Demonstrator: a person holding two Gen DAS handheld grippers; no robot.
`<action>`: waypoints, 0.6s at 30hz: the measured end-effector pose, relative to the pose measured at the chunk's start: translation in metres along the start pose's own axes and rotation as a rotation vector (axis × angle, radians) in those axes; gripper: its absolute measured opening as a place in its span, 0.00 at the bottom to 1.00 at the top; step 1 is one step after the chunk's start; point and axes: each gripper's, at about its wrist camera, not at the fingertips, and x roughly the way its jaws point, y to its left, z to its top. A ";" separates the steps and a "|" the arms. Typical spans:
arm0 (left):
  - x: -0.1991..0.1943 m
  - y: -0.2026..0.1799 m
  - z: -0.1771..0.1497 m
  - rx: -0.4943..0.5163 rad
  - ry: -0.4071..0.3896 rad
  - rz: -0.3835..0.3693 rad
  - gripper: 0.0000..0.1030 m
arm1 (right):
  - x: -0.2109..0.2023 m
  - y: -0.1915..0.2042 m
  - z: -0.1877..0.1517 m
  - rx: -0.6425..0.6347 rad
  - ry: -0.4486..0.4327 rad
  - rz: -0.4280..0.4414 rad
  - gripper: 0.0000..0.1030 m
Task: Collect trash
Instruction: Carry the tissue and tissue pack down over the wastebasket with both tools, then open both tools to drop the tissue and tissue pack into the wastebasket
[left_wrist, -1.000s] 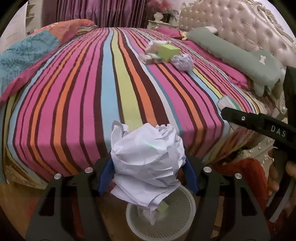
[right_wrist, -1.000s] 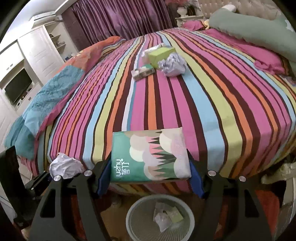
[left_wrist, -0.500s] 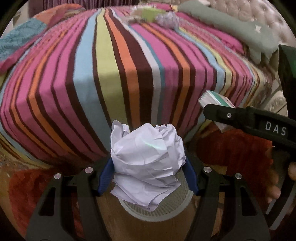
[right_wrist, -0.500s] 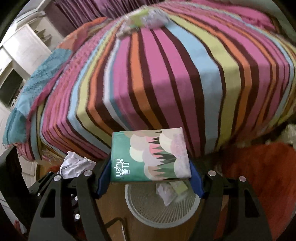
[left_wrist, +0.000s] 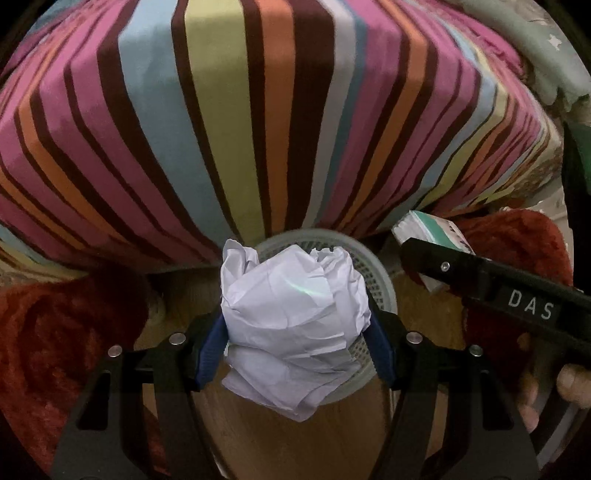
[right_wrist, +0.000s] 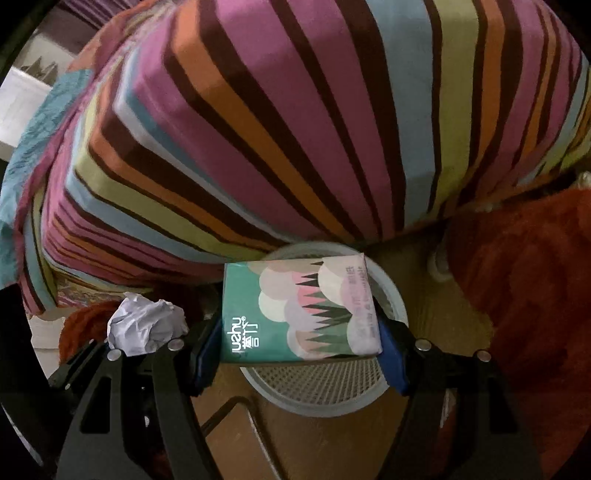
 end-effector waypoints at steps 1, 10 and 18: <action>0.002 0.000 -0.001 -0.005 0.007 -0.003 0.63 | 0.003 -0.002 0.000 0.014 0.013 -0.001 0.65; 0.034 0.002 0.002 -0.060 0.122 -0.032 0.63 | 0.025 -0.016 0.000 0.106 0.113 0.003 0.65; 0.066 0.008 -0.004 -0.125 0.230 -0.052 0.63 | 0.044 -0.026 -0.002 0.166 0.201 0.003 0.65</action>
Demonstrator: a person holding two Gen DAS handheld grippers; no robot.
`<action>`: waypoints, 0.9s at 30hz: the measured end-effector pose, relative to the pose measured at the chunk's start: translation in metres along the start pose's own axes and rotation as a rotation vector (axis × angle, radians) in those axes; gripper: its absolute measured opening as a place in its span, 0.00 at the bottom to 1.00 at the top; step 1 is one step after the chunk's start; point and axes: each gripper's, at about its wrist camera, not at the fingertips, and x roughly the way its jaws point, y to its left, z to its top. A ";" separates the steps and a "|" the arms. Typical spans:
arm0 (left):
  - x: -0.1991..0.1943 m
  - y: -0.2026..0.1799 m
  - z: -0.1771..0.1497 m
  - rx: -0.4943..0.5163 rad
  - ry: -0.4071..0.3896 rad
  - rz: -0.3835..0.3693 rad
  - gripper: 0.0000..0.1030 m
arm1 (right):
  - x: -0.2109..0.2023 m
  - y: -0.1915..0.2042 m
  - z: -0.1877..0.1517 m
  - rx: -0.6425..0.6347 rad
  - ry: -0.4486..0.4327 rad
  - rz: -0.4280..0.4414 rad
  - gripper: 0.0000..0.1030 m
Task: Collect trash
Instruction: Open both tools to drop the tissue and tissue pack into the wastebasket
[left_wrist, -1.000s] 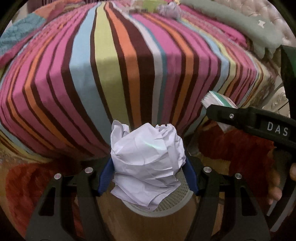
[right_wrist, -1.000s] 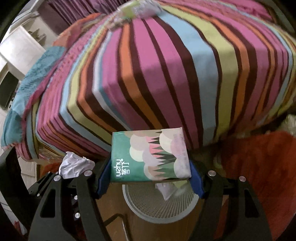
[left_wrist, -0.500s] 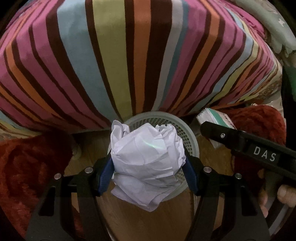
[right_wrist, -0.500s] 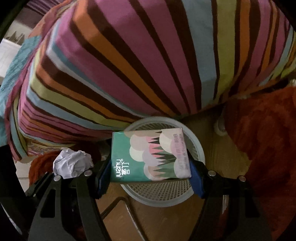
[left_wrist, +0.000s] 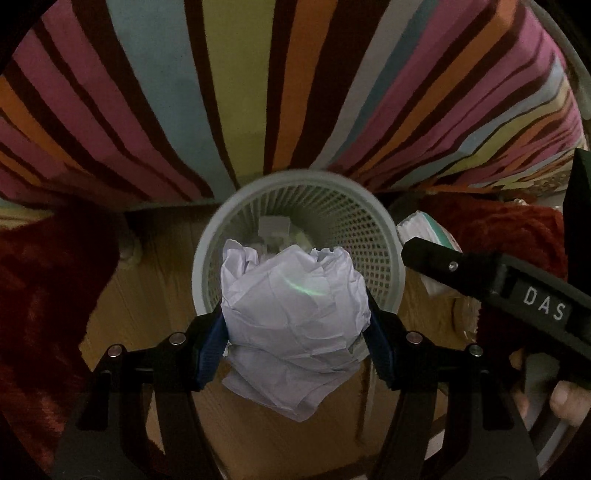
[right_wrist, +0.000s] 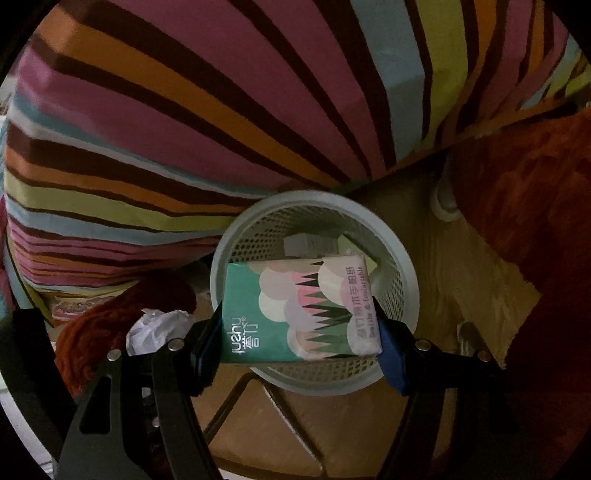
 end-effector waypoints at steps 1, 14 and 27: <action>0.004 0.001 0.000 -0.005 0.016 -0.006 0.63 | 0.002 -0.002 0.000 0.008 0.011 0.002 0.65; 0.035 0.009 -0.003 -0.061 0.139 -0.037 0.63 | 0.027 -0.018 0.001 0.114 0.117 0.010 0.65; 0.040 0.011 -0.003 -0.071 0.173 -0.019 0.70 | 0.041 -0.021 0.004 0.160 0.146 0.053 0.67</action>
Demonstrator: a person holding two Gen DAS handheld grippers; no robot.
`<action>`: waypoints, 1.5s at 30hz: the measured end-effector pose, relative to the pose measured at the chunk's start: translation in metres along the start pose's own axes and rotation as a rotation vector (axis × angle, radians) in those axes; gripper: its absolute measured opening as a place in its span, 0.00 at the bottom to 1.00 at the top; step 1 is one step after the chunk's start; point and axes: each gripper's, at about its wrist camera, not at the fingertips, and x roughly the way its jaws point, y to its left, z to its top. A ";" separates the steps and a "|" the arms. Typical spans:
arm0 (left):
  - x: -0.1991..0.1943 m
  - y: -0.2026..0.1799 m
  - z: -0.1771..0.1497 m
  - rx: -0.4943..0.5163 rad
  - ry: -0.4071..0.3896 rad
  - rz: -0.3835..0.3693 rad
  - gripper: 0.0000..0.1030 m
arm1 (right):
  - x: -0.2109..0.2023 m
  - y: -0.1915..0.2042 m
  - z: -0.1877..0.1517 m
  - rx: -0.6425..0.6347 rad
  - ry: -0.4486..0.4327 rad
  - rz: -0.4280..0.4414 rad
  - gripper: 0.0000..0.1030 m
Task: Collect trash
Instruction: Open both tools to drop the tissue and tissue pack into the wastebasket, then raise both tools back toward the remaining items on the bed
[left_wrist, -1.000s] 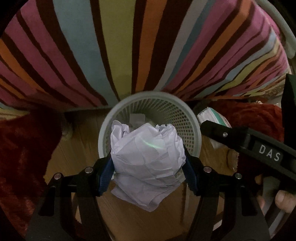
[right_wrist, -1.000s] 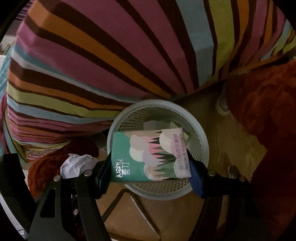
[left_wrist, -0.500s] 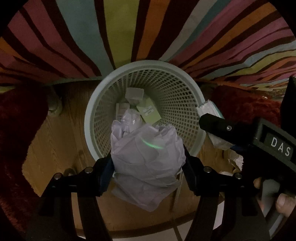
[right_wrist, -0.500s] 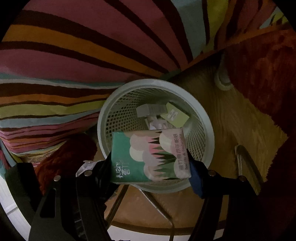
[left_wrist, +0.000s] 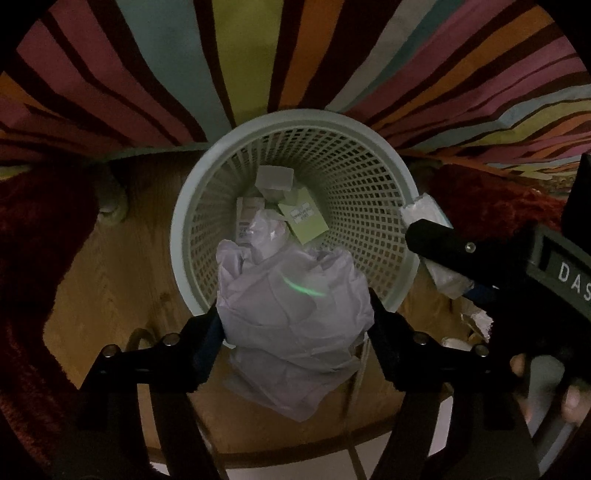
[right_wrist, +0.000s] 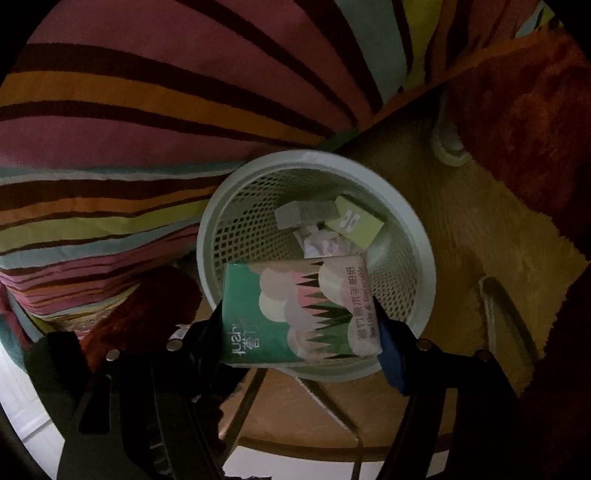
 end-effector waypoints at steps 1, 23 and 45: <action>0.000 0.001 0.000 0.000 0.003 0.005 0.73 | 0.001 0.000 0.000 0.000 0.004 -0.005 0.73; -0.003 0.010 0.000 -0.055 -0.014 0.035 0.78 | 0.006 -0.003 0.001 0.007 0.007 -0.040 0.84; -0.063 0.005 -0.013 -0.030 -0.260 0.032 0.78 | -0.048 0.024 -0.014 -0.156 -0.177 0.008 0.84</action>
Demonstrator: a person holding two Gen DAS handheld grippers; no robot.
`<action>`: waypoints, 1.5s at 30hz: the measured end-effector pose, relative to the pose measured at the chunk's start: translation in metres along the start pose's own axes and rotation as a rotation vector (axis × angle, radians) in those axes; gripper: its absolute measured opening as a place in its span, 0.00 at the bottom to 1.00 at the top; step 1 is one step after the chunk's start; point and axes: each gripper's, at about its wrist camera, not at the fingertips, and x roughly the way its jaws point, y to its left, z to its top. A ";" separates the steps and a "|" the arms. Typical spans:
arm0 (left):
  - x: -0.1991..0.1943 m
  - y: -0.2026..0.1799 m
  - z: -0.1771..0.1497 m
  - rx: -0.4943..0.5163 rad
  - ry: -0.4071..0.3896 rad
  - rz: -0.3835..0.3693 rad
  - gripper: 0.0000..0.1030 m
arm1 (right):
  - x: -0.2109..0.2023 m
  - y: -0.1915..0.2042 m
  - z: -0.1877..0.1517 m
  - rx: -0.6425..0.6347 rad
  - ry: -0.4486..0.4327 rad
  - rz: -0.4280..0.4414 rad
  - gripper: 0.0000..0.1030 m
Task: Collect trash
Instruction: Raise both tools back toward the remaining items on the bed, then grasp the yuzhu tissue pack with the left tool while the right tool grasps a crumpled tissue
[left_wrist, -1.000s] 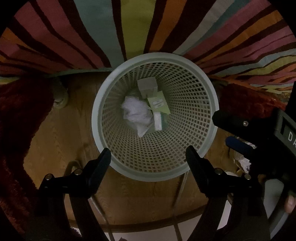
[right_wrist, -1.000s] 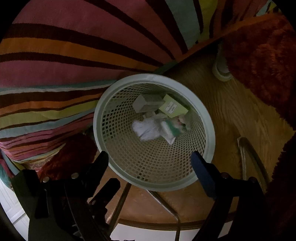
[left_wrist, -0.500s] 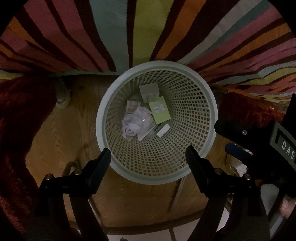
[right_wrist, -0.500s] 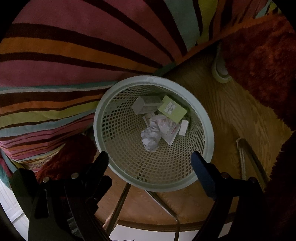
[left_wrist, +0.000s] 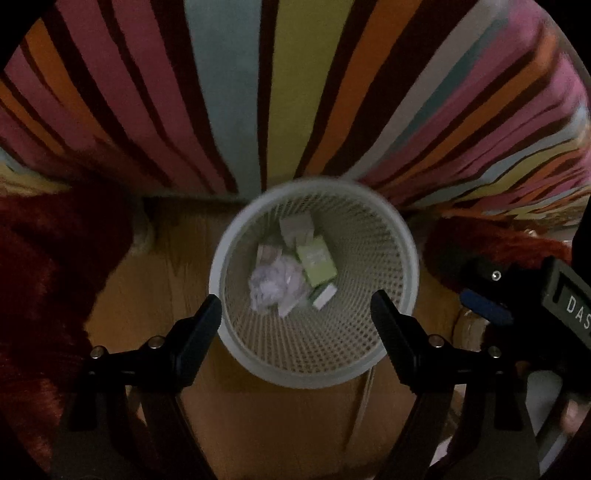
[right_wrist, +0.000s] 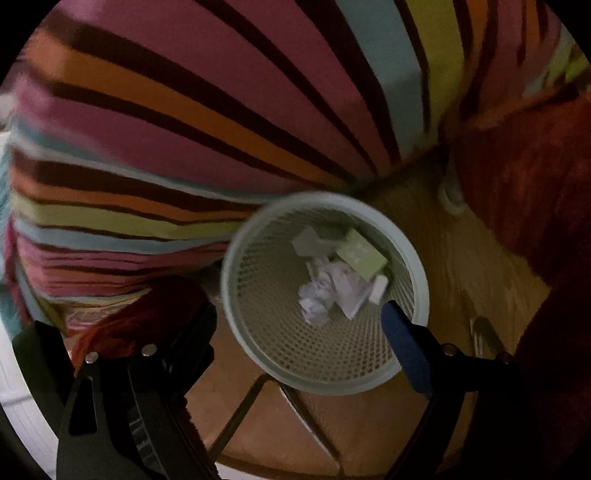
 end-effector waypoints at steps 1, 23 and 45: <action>-0.008 -0.001 0.001 0.009 -0.027 -0.007 0.78 | -0.008 0.003 0.000 -0.020 -0.026 0.003 0.84; -0.159 -0.017 0.073 0.182 -0.593 0.032 0.78 | -0.157 0.047 0.069 -0.238 -0.625 -0.035 0.84; -0.157 -0.049 0.196 0.314 -0.616 0.022 0.78 | -0.168 0.097 0.147 -0.393 -0.657 -0.075 0.84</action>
